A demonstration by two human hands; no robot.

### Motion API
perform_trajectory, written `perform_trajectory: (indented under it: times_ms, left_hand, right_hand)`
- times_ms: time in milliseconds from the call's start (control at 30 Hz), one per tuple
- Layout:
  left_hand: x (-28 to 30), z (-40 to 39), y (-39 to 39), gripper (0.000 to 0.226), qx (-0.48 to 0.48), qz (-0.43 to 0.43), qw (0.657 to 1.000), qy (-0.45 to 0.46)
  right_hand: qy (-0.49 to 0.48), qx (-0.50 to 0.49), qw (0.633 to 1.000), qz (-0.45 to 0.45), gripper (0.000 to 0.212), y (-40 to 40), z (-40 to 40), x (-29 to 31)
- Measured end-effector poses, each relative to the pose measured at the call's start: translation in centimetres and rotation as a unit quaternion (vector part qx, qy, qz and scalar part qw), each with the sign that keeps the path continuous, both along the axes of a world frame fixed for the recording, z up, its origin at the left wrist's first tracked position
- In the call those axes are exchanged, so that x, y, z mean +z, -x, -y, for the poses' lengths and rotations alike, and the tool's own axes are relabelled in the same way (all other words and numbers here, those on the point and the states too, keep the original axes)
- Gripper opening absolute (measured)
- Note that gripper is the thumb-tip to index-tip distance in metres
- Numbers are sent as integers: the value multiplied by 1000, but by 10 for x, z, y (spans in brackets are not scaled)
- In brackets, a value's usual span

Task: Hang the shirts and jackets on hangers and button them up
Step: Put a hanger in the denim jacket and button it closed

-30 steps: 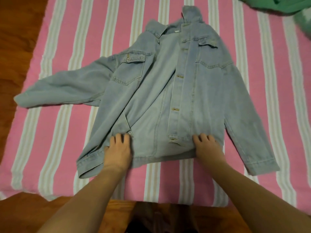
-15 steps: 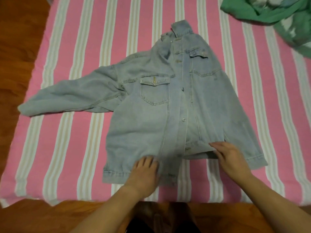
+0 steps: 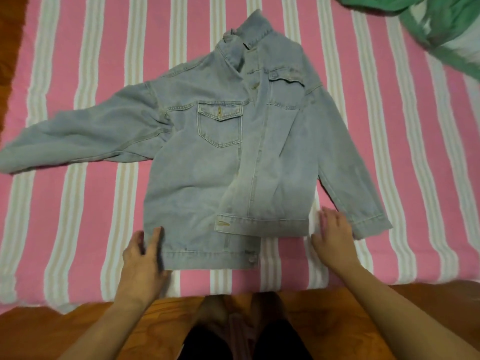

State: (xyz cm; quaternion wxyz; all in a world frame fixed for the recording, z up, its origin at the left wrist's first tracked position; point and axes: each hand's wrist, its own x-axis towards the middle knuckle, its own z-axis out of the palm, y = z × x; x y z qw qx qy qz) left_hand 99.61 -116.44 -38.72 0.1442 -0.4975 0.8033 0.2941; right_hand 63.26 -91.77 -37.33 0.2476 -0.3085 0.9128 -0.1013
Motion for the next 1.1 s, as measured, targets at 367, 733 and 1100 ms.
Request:
perform_trajectory:
  times_ms: [367,733,1100]
  left_hand:
    - [44,14,4,38,460,-229,854,-78]
    - [54,-40,-6,56,-2,125,988,94]
    - [24,-114,94,65,-112,118,983,-88]
  right_hand:
    - [197,-472,809,291,13,-9,22,29]
    - [-116,-162,980,-22,32,-23,-54,43]
    - [2,379,925,-27,13,-33,-40,-4]
